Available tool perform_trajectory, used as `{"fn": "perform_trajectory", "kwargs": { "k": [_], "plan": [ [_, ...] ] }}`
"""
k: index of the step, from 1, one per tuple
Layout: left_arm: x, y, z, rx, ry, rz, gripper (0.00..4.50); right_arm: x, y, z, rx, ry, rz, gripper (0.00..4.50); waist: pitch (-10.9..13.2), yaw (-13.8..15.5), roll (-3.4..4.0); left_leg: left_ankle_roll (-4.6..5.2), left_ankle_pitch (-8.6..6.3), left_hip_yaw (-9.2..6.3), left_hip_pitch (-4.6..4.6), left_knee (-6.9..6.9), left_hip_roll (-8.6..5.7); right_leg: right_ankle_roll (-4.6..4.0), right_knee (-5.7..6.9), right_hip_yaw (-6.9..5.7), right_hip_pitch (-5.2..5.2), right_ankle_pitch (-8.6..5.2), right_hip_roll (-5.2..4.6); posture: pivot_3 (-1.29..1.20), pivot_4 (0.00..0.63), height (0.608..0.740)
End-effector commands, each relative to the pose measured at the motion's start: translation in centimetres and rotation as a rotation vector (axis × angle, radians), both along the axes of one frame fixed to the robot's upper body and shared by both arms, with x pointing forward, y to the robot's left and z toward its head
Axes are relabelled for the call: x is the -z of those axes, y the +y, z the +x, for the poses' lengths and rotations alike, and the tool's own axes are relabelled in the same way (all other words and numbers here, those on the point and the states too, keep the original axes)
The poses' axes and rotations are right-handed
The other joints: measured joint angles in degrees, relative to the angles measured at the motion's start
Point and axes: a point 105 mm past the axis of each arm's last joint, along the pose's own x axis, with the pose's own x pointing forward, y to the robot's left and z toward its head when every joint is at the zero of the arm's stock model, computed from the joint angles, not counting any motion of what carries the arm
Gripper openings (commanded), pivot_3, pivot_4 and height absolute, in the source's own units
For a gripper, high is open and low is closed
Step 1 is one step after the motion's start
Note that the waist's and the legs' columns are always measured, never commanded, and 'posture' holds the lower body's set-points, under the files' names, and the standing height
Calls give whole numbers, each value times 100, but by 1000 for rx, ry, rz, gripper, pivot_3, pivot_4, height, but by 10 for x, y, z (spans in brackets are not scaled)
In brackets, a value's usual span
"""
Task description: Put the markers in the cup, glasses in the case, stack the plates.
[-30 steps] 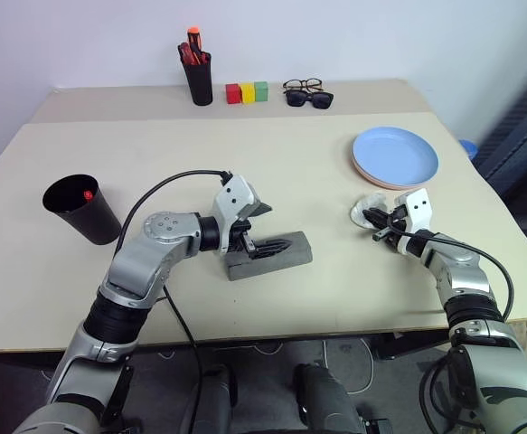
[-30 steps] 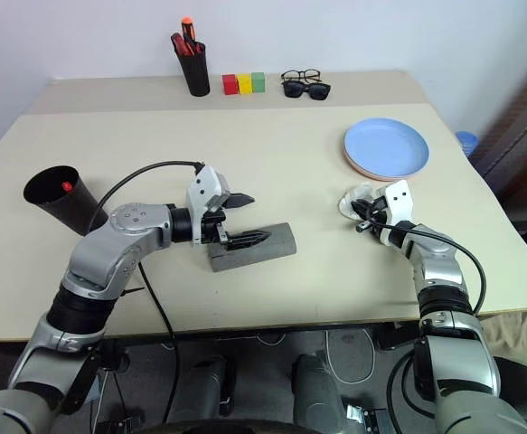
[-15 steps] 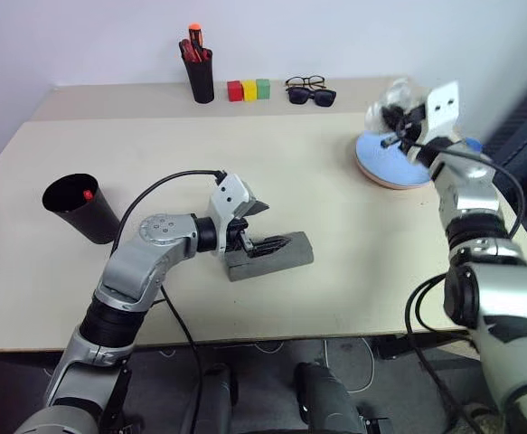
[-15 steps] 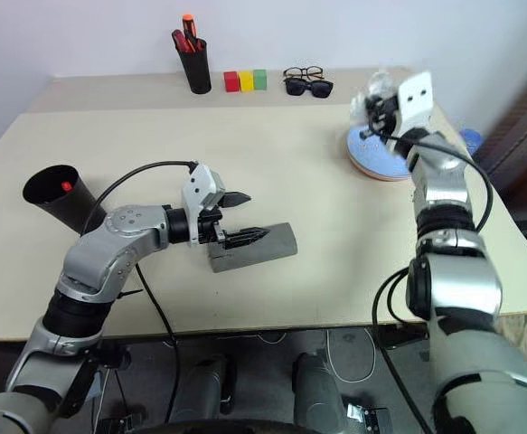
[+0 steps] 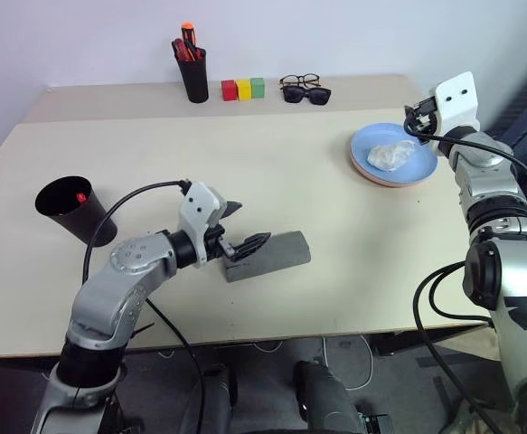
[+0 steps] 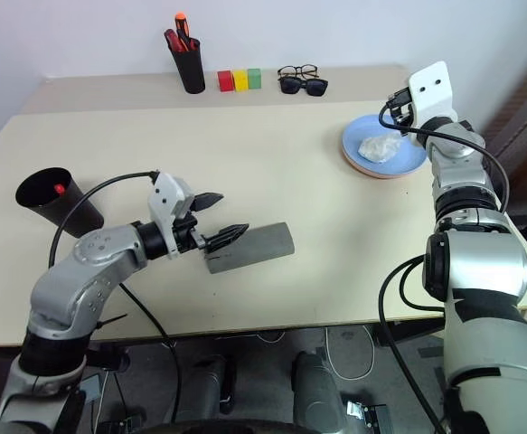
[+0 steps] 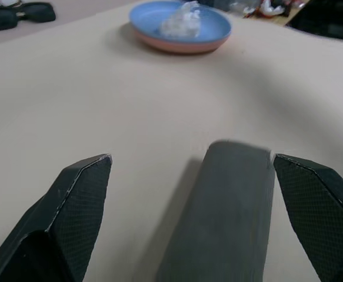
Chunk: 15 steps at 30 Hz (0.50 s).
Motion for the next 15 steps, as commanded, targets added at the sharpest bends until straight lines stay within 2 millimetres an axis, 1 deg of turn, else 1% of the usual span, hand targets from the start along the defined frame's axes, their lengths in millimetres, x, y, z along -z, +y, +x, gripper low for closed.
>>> {"fn": "perform_trajectory", "kwargs": {
  "k": [1,3,4,7,8,10,12,13,15],
  "plan": [
    [-14,5,-8,-27,-114,-25,4500,10,15,-18,-224,15,25,2394,0,37,0,0,0,-1,-1,2,0,0,-2,-1,4,0,0,0,150,740],
    [-6,17,-8,-71,-116,-29,4500,31,20,-42,-338,65,25,2394,-1,77,-1,0,0,-4,-4,9,0,0,-4,-2,8,0,-1,0,150,740],
    [-5,24,-9,-95,-120,-39,4500,40,22,-57,-383,90,37,2394,-2,119,1,1,-1,-5,-4,12,0,1,-3,-3,9,0,-2,0,150,740],
    [-3,39,-12,-151,-124,-75,4500,59,19,-97,-412,167,86,2394,-1,189,6,2,-2,-4,-6,9,1,1,2,-2,0,-1,-3,0,150,740],
    [-1,49,-16,-185,-146,-81,4500,62,15,-112,-401,187,104,2394,-3,196,13,2,-2,-2,-7,14,1,0,6,-2,-3,-1,-3,0,150,740],
    [2,64,-26,-224,-194,-81,4500,67,8,-134,-370,215,118,2394,-8,175,21,1,-2,1,-6,18,2,-4,5,-2,-1,0,-6,0,150,740],
    [8,77,-35,-250,-201,-72,4500,71,0,-152,-341,237,105,2394,-14,152,21,-1,-4,12,-6,17,9,-9,-4,-1,-4,1,-9,0,150,740],
    [9,83,-37,-276,-208,-75,4500,73,-3,-160,-336,247,103,2394,-15,155,20,-2,-5,15,-2,16,12,-10,-6,-1,-3,2,-8,0,150,740],
    [11,89,-40,-296,-205,-81,4500,76,-10,-169,-317,267,105,2394,-21,158,11,-15,-13,15,-3,17,20,-5,-18,-2,-5,-2,-4,0,150,740]
  ]
}}
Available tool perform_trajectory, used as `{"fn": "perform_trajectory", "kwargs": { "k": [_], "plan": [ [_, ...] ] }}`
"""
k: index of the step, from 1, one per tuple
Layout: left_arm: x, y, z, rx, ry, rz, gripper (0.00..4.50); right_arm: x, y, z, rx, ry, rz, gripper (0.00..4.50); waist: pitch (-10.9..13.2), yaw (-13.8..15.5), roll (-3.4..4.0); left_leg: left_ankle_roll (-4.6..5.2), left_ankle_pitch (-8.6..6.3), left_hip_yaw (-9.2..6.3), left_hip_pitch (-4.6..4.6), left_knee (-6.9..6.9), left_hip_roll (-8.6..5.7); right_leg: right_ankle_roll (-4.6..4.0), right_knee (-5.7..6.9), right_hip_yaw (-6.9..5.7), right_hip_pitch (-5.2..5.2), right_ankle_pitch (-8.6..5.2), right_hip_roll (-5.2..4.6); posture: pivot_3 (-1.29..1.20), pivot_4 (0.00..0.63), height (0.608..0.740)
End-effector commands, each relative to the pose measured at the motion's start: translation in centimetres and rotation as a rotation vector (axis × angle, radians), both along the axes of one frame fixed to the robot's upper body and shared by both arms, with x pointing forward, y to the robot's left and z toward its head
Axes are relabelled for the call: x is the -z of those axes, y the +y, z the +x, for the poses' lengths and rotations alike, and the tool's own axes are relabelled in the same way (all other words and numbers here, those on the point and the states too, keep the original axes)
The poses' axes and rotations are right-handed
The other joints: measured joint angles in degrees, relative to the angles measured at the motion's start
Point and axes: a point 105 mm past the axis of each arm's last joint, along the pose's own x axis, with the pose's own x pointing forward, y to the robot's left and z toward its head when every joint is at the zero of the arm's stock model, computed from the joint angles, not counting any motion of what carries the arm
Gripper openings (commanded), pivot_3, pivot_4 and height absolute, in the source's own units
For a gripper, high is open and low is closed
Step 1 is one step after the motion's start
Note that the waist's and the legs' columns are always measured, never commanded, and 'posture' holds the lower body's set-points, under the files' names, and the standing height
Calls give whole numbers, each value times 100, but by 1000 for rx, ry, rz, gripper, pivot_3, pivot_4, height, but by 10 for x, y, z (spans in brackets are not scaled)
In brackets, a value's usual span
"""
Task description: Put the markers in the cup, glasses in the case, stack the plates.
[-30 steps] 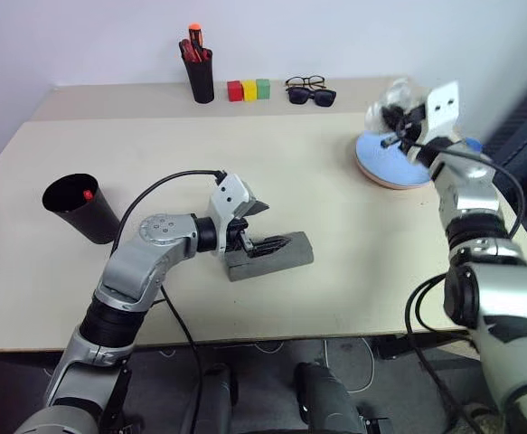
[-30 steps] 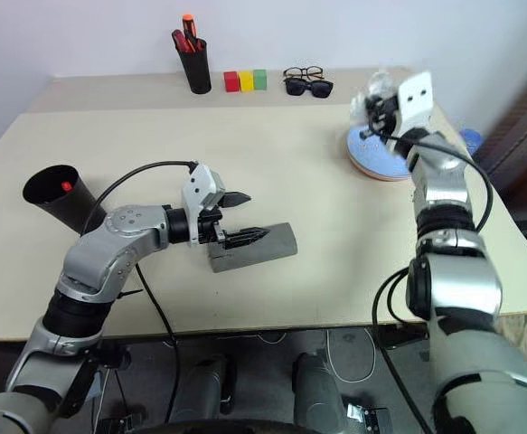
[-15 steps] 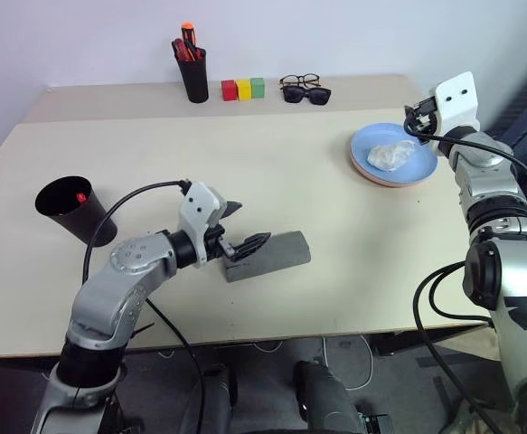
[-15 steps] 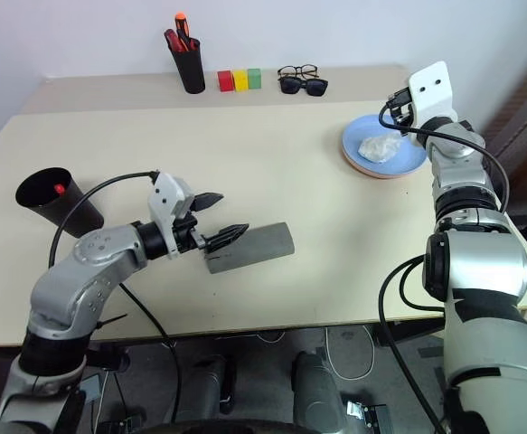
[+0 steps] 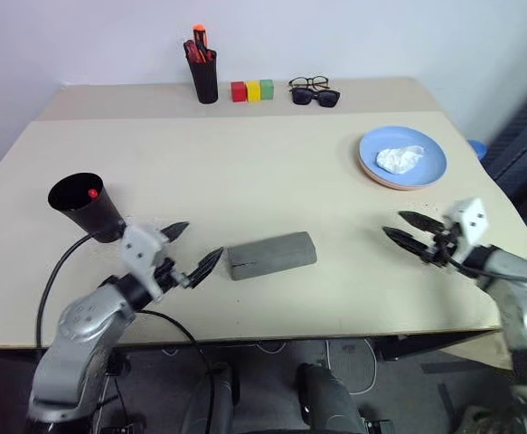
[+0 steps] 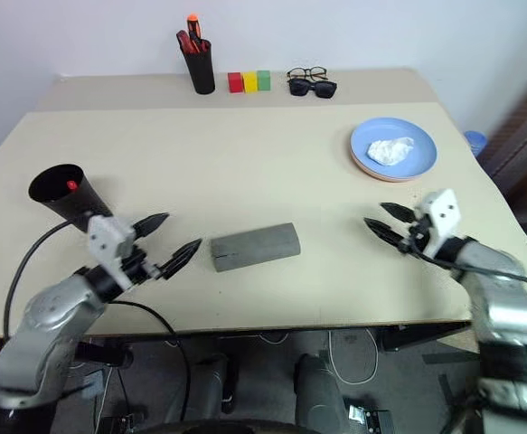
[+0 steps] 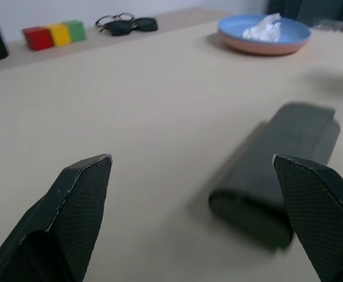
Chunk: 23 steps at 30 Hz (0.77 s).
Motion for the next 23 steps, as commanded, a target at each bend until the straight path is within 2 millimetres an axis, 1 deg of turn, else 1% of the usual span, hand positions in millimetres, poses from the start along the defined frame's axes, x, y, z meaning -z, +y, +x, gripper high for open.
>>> {"fn": "perform_trajectory", "kwargs": {
  "k": [1,3,8,16,21,23],
  "plan": [
    [-11,11,-7,-26,-86,8,4500,-13,-3,-16,-11,-39,-8,2394,-13,-1,-7,-3,-2,1,0,5,4,-2,-3,-1,1,1,2,0,150,740],
    [-4,17,-12,-44,-92,14,4500,-8,-5,-24,-7,-26,3,2394,-22,-3,-10,-5,-3,6,-4,4,6,-2,-16,-2,2,2,-1,0,150,740],
    [4,25,-16,-72,-110,-16,4500,1,-10,-27,14,-12,4,2394,-21,3,-12,-8,-13,35,-10,3,7,-3,-27,-2,-9,2,-24,0,150,740],
    [5,20,-19,-15,-60,-45,4500,8,-17,-28,58,-14,-1,2394,-21,7,-12,-7,-15,38,-12,0,7,-3,-35,-3,-12,2,-25,0,150,740],
    [5,14,-26,31,-21,-71,4500,13,-22,-29,71,-17,6,2394,-21,-1,-12,-6,-17,42,-13,-2,10,-3,-45,-3,-11,2,-27,0,150,740],
    [8,12,-29,44,22,-84,4500,15,-23,-29,74,-18,5,2394,-21,-2,-12,-5,-18,47,-13,-3,10,-3,-49,-3,-12,2,-30,0,150,740]
  ]
}}
